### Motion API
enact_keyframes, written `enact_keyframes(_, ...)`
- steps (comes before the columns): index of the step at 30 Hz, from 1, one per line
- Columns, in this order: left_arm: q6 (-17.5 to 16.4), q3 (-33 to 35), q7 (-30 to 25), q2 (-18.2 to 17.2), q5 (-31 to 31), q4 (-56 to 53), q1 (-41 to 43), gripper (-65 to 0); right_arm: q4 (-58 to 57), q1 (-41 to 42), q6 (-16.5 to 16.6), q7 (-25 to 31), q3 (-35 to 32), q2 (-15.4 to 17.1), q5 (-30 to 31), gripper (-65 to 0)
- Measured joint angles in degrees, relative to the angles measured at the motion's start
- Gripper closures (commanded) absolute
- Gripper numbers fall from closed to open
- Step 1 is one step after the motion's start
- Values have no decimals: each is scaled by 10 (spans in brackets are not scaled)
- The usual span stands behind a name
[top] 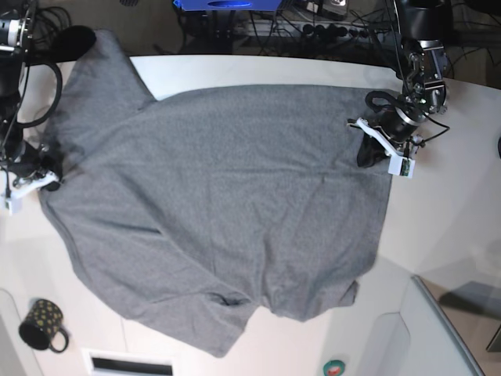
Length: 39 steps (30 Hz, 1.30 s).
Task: Layout the t-shirt on the table in an organized manner, then fold the t-shirt properly
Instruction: 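Pull the shirt corners apart with both grippers to straighten the edge, then regrasp the shirt edge with both grippers and drag it taut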
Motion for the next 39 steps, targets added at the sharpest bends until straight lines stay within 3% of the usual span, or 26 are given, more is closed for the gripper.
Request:
enact_keyframes(2,6,4,-7,0,17,-21,-23,0,-10,-1,-16,28,-5,2,-1,-21)
enact_keyframes(7,65,43,-3,4,59,-71,-100,0,-13,12,-30,35,-5,-4,-4,-21)
enact_keyframes(13,81,85,42,24,69,-53,-125,0,0,31,-45,11,-7,-15,-20,-26)
enact_keyframes(16,78,82,95,33,71,14,-104,0,112,-24,-51,3,-5,-15,-24,-30)
enact_keyframes(20,73,7,140,35,9,123,-60,0,330,-147,-52,0,-3,-10,-23,-44)
enact_keyframes(24,82,-71,181,25,-14,215,4,0,454,-236,-46,-1,-6,-18,-21,-201)
enact_keyframes(25,81,-83,181,25,-20,228,24,-39,477,-256,-45,0,-7,-19,-20,-245)
enact_keyframes(28,76,-105,185,33,-55,245,78,-296,509,-305,-46,0,-6,-33,-24,-342)
enact_keyframes(31,75,-128,185,35,-134,249,125,-487,525,-346,-45,-1,-5,-45,-25,-360)
enact_keyframes(33,81,-144,184,31,-177,244,146,-522,529,-367,-45,2,-5,-46,-25,-360)
enact_keyframes(36,79,-160,182,30,-204,226,158,-494,529,-389,-45,5,-5,-45,-25,-360)
enact_keyframes(39,78,-160,183,33,-205,192,143,-485,530,-396,-45,3,-3,-66,-25,-360)
